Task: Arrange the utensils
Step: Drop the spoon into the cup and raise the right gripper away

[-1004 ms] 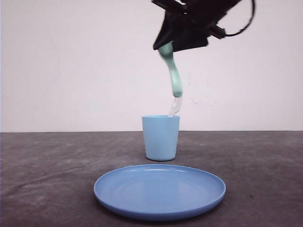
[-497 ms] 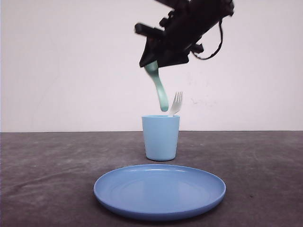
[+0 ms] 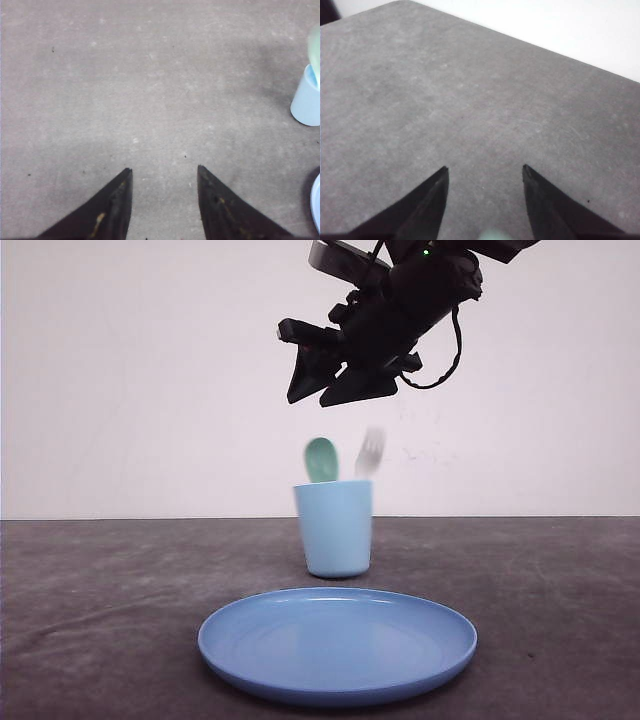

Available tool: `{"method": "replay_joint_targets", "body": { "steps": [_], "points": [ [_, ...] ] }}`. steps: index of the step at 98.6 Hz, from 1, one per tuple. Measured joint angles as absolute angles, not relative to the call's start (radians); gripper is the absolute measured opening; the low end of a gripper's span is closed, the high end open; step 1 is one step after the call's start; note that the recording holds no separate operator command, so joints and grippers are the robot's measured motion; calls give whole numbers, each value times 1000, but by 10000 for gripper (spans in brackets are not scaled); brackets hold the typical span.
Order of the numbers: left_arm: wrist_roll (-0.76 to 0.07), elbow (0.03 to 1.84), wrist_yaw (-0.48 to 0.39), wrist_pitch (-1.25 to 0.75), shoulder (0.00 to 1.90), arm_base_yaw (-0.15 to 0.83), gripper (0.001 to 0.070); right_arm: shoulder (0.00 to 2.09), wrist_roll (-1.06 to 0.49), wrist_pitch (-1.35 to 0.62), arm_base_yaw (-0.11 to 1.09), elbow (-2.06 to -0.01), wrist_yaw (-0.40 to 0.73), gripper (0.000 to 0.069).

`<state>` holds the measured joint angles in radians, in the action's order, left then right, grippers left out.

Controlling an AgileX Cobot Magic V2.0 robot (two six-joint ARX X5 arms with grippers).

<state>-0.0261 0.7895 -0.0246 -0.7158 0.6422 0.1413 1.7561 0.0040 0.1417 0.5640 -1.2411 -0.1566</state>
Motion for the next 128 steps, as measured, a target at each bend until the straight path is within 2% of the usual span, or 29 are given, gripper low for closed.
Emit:
{"method": "replay_joint_targets", "body": {
  "steps": [60, 82, 107, 128],
  "points": [
    [-19, 789, -25, -715, 642, 141, 235, 1769, -4, 84, 573, -1241, -158, 291],
    [-19, 789, -25, -715, 642, 141, 235, 1698, -4, 46, 573, -1241, -158, 291],
    [-19, 789, -25, -715, 642, 141, 235, 1570, -5, -105, 573, -1241, -153, 291],
    [-19, 789, -25, -715, 642, 141, 235, 1412, -15, -345, 541, -1241, -110, 291]
  ]
}}
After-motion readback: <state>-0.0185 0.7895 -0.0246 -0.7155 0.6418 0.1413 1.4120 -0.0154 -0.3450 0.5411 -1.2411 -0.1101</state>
